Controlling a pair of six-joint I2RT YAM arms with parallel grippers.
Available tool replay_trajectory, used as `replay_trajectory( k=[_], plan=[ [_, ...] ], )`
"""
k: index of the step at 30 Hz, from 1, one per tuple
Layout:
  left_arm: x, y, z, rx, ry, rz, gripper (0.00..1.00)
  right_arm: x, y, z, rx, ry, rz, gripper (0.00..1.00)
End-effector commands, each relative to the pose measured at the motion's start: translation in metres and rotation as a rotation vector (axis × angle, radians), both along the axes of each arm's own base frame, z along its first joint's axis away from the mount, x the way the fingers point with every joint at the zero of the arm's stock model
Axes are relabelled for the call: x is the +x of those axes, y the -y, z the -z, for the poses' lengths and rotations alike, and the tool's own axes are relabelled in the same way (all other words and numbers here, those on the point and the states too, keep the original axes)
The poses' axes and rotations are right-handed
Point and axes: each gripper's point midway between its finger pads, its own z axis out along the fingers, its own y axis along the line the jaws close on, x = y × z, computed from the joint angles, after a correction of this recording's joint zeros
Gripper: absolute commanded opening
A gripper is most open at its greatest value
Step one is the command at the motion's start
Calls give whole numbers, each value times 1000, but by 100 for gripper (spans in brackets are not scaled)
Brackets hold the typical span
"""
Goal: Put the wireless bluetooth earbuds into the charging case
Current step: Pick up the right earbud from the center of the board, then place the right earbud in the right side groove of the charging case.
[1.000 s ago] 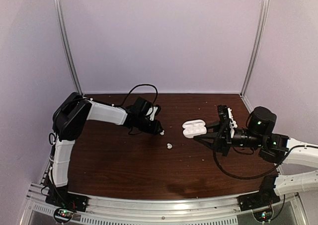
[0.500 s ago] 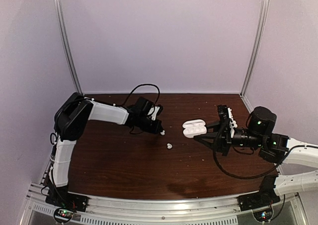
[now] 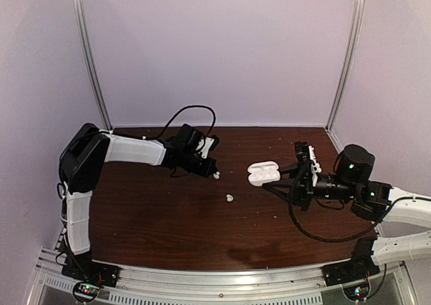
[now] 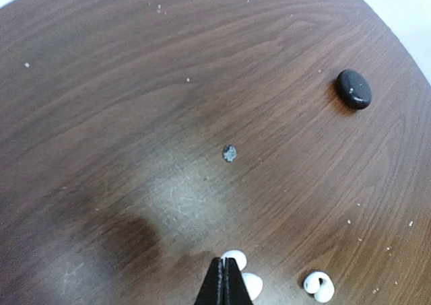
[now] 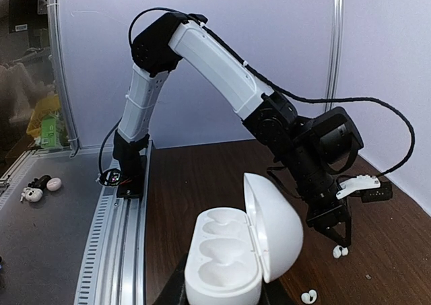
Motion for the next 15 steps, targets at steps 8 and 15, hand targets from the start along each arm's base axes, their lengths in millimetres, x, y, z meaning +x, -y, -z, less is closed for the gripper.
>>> replay_trajectory(
  k=[8, 15],
  plan=[
    [-38, -30, -92, -60, 260, 117, 0, 3, -1, 1, 0, -51, 4, 1],
    [-100, -46, -186, -162, 504, 284, 0, 1, -13, 18, -26, -159, -67, 0]
  ],
)
